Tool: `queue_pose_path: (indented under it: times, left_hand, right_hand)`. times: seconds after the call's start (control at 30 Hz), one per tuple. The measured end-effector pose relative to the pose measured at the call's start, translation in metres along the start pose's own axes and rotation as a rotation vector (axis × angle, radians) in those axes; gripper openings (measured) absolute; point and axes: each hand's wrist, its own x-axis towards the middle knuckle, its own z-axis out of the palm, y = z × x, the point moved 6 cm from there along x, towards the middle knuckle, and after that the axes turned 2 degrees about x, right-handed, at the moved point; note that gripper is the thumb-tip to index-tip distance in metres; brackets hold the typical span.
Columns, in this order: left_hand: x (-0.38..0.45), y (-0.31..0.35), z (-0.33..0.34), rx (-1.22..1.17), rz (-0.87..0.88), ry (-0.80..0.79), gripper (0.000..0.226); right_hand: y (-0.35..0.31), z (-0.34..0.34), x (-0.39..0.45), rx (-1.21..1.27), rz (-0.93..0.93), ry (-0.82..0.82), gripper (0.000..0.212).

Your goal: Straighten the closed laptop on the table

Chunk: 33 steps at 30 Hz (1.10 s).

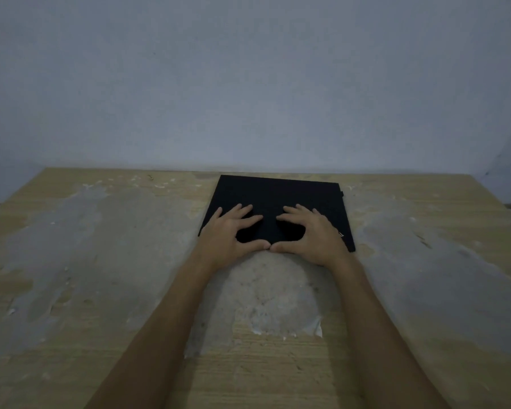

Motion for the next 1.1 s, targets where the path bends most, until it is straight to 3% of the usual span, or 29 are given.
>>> queue_pose_path:
  times: [0.3, 0.77, 0.87, 0.93, 1.0, 1.1]
  left_hand:
    - [-0.007, 0.006, 0.005, 0.042, -0.065, 0.125, 0.075]
    - [-0.005, 0.024, 0.012, 0.103, -0.146, 0.208, 0.075]
    - [-0.007, 0.025, 0.003, 0.038, -0.131, 0.226, 0.061]
    - [-0.006, 0.023, -0.009, -0.013, -0.075, 0.255, 0.035]
    - [-0.003, 0.023, -0.027, -0.072, -0.049, 0.287, 0.017]
    - [0.012, 0.032, -0.074, -0.119, -0.016, 0.438, 0.011]
  right_hand:
    - [0.002, -0.01, -0.004, 0.006, -0.075, 0.1, 0.09]
    - [0.007, -0.026, -0.002, -0.027, -0.046, 0.069, 0.094]
    - [0.006, -0.03, 0.001, -0.087, -0.032, 0.013, 0.078]
    - [0.005, -0.036, 0.008, -0.111, -0.032, -0.013, 0.05]
    - [-0.002, -0.051, 0.016, -0.123, -0.057, 0.062, 0.028]
    - [-0.027, -0.08, 0.028, -0.028, -0.123, 0.232, 0.018]
